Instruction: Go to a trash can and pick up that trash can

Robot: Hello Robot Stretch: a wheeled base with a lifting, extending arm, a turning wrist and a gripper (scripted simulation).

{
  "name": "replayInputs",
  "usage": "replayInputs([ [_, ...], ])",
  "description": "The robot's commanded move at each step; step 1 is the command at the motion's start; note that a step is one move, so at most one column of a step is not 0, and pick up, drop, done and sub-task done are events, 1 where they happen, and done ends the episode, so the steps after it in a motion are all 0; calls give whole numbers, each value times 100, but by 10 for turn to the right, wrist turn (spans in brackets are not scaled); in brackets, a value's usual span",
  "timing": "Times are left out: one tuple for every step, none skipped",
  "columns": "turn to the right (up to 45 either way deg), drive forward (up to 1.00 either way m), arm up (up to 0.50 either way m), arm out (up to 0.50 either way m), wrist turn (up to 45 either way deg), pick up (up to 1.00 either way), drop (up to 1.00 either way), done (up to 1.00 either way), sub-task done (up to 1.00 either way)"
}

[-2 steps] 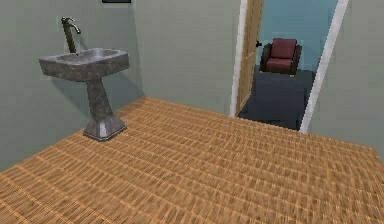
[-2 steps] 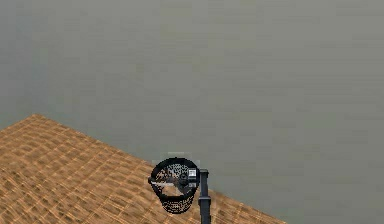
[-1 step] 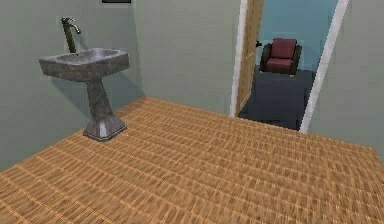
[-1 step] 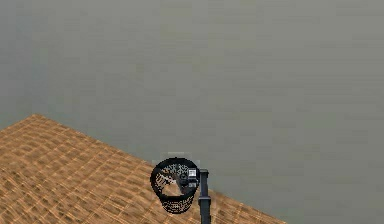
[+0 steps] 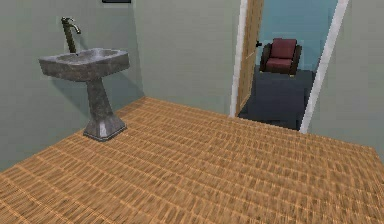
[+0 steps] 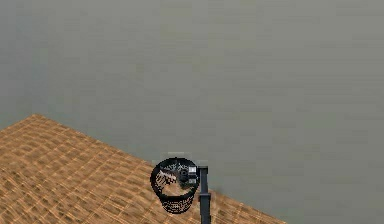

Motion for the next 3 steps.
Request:
replayInputs([
  [0, 0, -30, 0, 0, 0, 0, 0, 0],
  [0, 0, 0, 0, 0, 100, 0, 0, 0],
  [0, 0, 10, 0, 0, 0, 0, 0, 0],
])
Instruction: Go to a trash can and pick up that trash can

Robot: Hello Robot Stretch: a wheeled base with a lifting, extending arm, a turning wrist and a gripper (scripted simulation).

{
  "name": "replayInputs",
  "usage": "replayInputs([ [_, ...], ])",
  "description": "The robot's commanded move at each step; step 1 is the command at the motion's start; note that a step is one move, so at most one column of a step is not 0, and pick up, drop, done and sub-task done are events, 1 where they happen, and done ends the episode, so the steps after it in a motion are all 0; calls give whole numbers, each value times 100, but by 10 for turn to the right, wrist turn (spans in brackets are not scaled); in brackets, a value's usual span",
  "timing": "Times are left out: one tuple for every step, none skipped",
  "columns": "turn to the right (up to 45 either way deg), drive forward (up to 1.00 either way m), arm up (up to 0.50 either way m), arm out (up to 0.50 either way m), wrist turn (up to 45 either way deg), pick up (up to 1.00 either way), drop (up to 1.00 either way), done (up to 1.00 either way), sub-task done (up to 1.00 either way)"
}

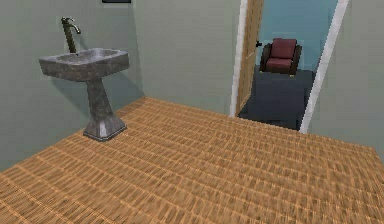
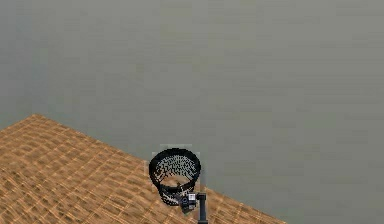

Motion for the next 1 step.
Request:
replayInputs([
  [0, 0, 0, 0, 0, 0, 0, 100, 0],
])
